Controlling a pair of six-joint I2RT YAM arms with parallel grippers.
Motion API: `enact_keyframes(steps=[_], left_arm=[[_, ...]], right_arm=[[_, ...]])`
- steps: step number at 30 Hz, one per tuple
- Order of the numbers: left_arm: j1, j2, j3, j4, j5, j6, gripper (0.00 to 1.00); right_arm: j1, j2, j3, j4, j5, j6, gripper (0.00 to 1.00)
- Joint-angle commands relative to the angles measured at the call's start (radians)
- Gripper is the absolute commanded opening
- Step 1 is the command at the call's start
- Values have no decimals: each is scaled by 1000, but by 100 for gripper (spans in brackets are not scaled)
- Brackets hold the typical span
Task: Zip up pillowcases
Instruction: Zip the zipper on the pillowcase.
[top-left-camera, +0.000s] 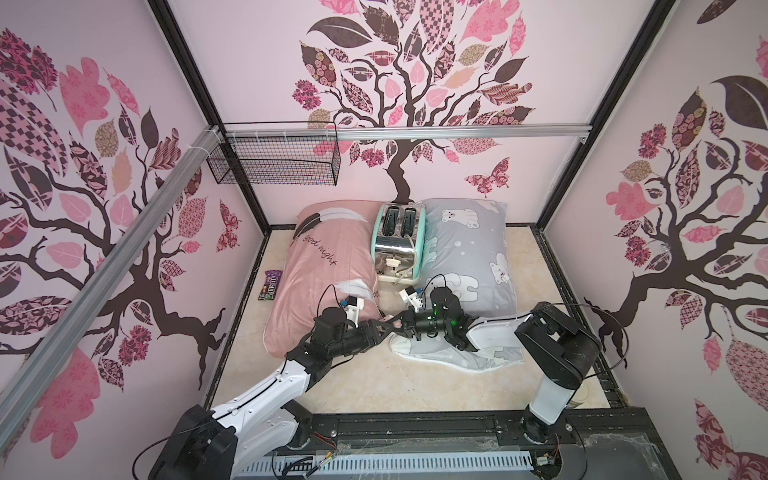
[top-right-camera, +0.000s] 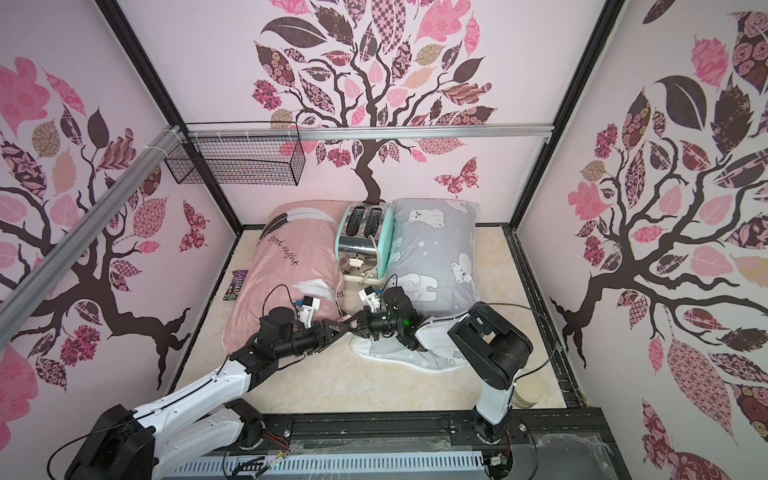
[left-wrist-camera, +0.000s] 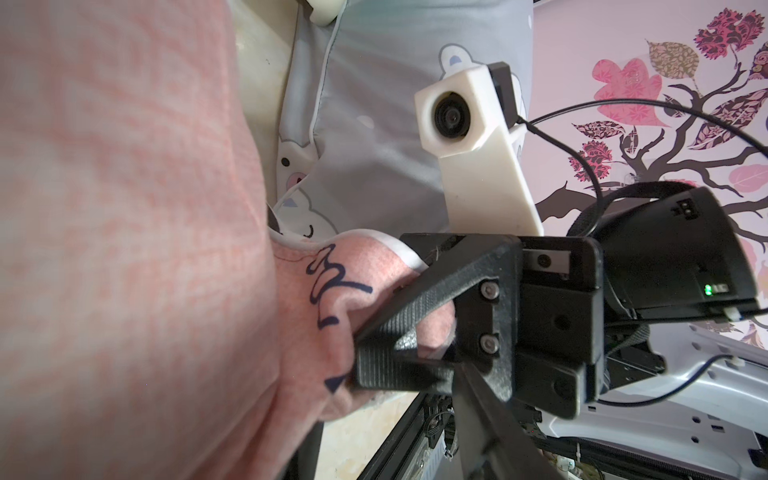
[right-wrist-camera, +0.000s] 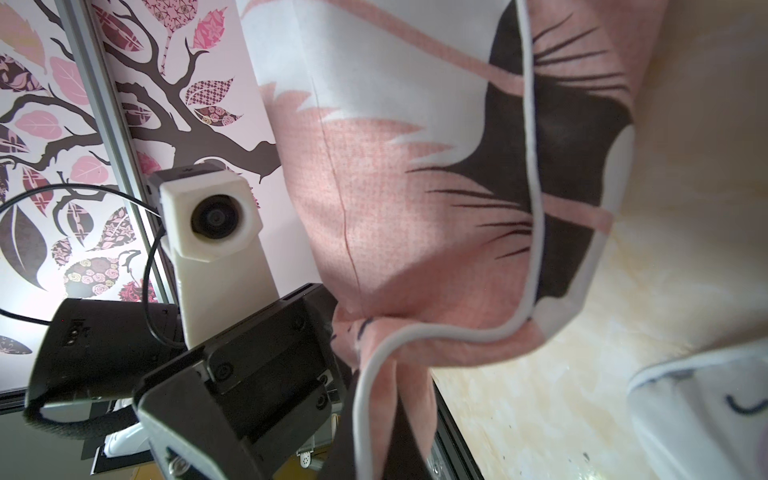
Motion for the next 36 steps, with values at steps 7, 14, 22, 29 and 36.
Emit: enact_keyframes(steps=[7, 14, 22, 29, 36], left_arm=[[6, 23, -31, 85, 17, -13, 54], [6, -13, -64, 108, 47, -45, 50], [9, -35, -71, 89, 45, -55, 38], [9, -34, -75, 84, 37, -55, 29], [11, -40, -76, 58, 24, -46, 20]], right_arm=[[0, 46, -2, 145, -43, 81, 0], [-1, 57, 9, 122, -29, 62, 0], [-1, 54, 19, 69, -15, 22, 0], [-1, 53, 20, 61, -12, 16, 0], [-1, 46, 19, 45, -7, 3, 0]])
